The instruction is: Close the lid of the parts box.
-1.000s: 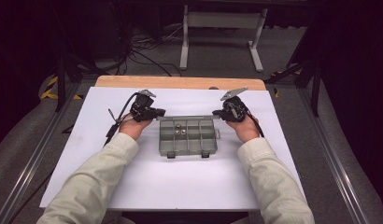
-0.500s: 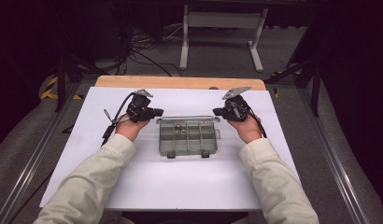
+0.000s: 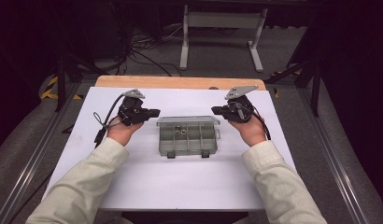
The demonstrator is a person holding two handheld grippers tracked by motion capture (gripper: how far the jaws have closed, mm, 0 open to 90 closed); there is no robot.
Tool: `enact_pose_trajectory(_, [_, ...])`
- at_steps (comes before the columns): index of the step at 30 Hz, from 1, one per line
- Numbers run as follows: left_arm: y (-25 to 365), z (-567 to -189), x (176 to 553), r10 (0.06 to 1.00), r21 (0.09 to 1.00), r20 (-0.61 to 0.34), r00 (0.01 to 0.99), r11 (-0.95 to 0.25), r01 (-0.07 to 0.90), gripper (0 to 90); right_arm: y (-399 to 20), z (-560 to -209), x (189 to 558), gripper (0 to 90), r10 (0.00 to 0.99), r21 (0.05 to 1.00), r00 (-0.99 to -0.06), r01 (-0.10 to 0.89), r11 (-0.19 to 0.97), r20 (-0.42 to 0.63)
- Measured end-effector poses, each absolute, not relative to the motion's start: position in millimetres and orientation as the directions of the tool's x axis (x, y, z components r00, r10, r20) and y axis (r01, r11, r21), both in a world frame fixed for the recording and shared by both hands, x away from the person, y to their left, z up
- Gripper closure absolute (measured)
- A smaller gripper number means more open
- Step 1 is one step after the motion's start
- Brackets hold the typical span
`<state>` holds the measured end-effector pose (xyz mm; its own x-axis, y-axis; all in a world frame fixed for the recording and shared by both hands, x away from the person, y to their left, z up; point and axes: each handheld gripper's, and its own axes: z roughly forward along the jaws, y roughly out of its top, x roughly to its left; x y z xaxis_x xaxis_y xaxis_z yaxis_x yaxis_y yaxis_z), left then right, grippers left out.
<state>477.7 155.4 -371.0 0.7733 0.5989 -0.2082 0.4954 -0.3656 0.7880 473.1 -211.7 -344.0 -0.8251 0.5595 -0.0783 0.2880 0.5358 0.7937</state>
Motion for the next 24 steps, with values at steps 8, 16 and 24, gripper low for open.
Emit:
enact_pose_trajectory(8, [155,-362,455,0.555,0.800,-0.210,0.805,-0.376,0.468,89.2,-211,-339,456,90.0,0.537,0.795,-0.842,0.283,0.536,-0.062])
enact_pose_trajectory(16, [153,-362,441,0.523,0.794,-0.209,0.826,-0.402,0.456,89.1,-213,-343,439,89.9,0.522,0.782,-0.852,0.292,0.551,-0.050])
enact_pose_trajectory(24, [151,-368,433,0.509,0.778,-0.210,0.835,-0.431,0.458,89.0,-212,-352,426,89.9,0.506,0.766,-0.861,0.297,0.569,-0.042])
